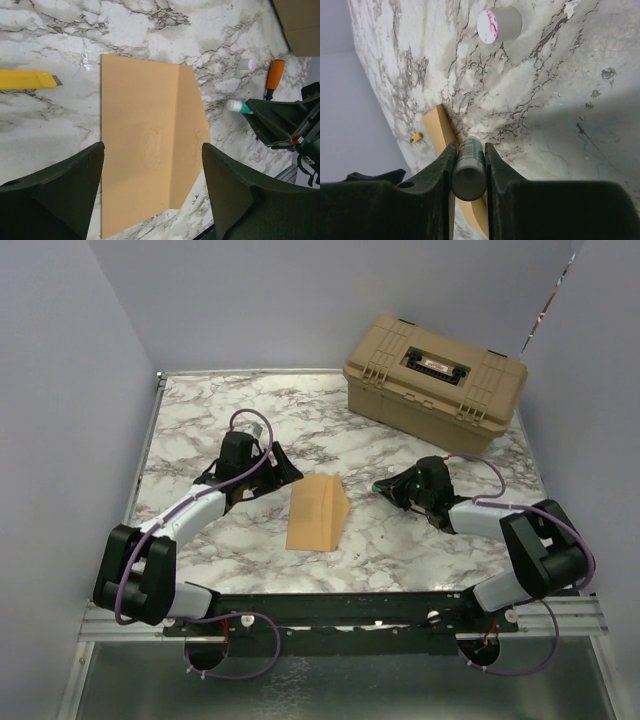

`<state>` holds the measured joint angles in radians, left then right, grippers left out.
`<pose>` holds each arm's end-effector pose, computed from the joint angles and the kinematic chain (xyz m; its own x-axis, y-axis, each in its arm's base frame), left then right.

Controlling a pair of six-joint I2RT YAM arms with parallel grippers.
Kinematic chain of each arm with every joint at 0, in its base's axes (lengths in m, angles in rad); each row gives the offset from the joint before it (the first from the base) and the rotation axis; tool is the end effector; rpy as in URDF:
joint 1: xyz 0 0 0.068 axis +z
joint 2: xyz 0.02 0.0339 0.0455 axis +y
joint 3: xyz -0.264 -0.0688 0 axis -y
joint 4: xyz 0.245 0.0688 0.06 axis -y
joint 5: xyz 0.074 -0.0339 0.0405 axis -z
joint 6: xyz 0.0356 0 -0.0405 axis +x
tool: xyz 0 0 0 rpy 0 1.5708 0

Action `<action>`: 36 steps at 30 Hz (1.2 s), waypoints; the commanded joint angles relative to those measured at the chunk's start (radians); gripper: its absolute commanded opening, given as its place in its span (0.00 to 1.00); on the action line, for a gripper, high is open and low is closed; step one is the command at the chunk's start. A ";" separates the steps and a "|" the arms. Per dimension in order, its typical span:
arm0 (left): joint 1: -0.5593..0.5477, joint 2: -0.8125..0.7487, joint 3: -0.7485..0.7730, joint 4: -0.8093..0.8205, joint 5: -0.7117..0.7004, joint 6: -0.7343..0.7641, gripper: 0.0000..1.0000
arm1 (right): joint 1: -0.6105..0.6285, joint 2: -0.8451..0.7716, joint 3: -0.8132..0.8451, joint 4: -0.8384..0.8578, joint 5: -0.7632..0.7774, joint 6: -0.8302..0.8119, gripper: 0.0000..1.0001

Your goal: Place the letter into the envelope and seal it

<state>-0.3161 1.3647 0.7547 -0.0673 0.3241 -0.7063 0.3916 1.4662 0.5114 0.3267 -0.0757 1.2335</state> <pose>0.2675 -0.0994 0.2132 -0.7975 -0.3865 -0.4633 0.0170 0.7532 -0.6576 0.2500 0.1061 0.1464 -0.5922 0.7735 -0.2258 0.3679 0.5089 0.7783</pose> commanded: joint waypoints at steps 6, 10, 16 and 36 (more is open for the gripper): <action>0.002 -0.008 -0.053 -0.039 -0.045 0.082 0.80 | -0.074 0.141 -0.030 0.223 -0.122 0.197 0.25; 0.003 0.020 -0.048 -0.039 -0.030 0.086 0.80 | -0.084 0.162 -0.041 0.237 -0.126 0.218 0.35; 0.002 0.079 -0.037 -0.048 -0.004 0.083 0.77 | -0.086 0.068 -0.055 0.103 -0.073 0.204 0.62; -0.004 0.243 -0.028 -0.082 0.079 0.116 0.60 | -0.058 -0.059 -0.018 -0.075 -0.219 -0.196 0.25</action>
<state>-0.3157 1.5352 0.7265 -0.1188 0.3649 -0.6102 0.3195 1.3254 0.4706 0.2165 -0.1944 1.1049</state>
